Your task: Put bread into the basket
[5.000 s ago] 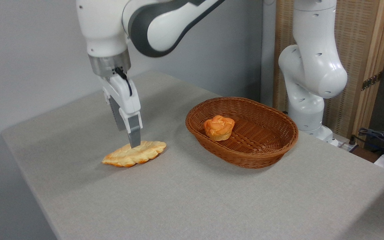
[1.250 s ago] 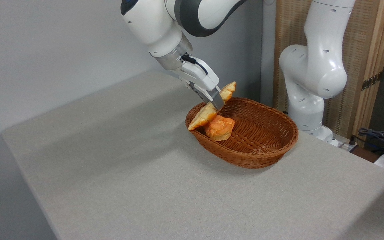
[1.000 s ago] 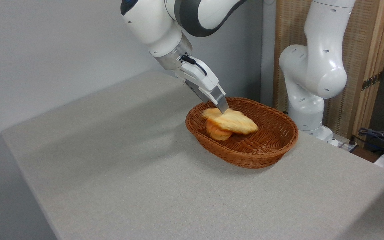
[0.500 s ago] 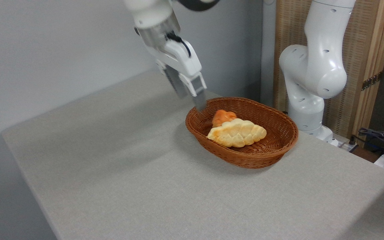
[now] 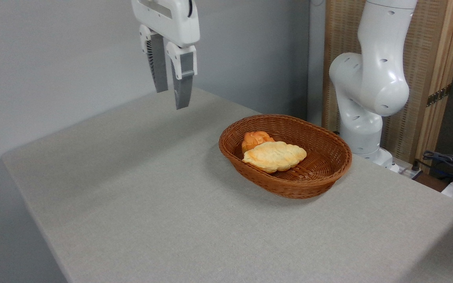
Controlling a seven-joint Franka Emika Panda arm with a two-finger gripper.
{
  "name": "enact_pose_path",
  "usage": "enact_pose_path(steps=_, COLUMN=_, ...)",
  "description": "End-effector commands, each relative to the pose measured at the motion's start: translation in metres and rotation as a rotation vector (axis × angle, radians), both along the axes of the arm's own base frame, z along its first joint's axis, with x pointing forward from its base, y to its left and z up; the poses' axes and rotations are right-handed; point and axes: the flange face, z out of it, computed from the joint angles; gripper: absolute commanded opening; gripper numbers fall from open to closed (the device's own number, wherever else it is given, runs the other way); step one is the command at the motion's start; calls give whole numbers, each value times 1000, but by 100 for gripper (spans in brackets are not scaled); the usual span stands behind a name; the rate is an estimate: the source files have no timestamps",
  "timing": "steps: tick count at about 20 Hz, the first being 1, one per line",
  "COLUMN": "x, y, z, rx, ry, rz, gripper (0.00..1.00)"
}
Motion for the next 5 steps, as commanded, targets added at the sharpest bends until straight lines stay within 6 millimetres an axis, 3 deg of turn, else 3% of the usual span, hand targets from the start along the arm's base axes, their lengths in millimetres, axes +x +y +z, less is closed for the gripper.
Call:
enact_pose_path(steps=1, x=37, y=14, z=2, rx=8, ry=-20, rz=45, gripper=100)
enact_pose_path(steps=5, x=54, y=13, z=-12, rx=-17, ry=8, rz=68, gripper=100)
